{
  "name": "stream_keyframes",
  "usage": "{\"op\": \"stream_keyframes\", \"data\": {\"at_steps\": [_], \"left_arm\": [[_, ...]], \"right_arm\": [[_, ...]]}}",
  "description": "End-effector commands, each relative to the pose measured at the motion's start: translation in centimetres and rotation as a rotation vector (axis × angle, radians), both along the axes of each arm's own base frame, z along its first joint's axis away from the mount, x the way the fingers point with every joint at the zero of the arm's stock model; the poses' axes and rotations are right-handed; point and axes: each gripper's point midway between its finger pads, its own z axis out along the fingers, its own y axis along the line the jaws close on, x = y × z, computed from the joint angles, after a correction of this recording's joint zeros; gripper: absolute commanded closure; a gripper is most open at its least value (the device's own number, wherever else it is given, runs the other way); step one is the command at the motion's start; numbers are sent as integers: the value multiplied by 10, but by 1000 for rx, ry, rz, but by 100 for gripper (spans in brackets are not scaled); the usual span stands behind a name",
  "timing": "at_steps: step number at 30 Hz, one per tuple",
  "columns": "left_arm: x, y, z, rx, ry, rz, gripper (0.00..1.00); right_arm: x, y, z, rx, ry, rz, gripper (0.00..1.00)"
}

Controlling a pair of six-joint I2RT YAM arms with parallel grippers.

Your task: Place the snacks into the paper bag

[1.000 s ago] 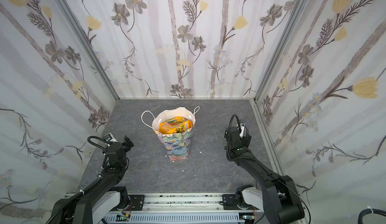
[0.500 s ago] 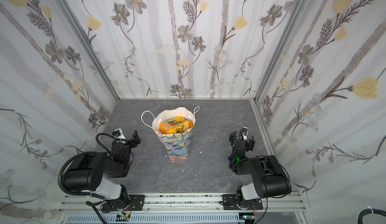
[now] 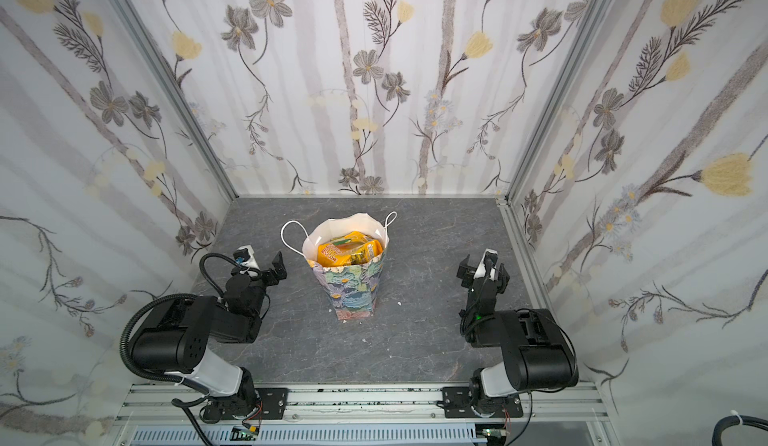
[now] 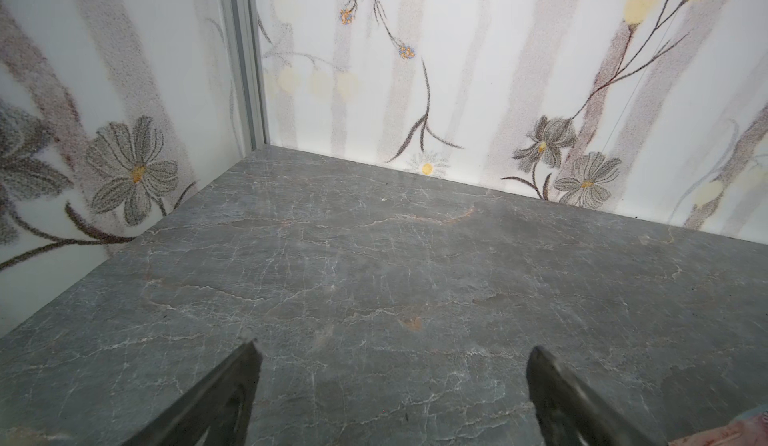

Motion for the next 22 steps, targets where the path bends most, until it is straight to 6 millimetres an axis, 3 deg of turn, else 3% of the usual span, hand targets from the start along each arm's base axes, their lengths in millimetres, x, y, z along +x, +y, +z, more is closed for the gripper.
{"op": "stream_keyframes", "data": {"at_steps": [1, 3, 22], "left_arm": [[2, 0, 7, 12, -25, -1, 0], [2, 0, 6, 12, -22, 1, 0], [3, 0, 6, 11, -21, 1, 0]], "right_arm": [[13, 3, 35, 32, -123, 14, 0], [27, 6, 32, 20, -96, 27, 0], [25, 7, 33, 20, -102, 36, 0]]}}
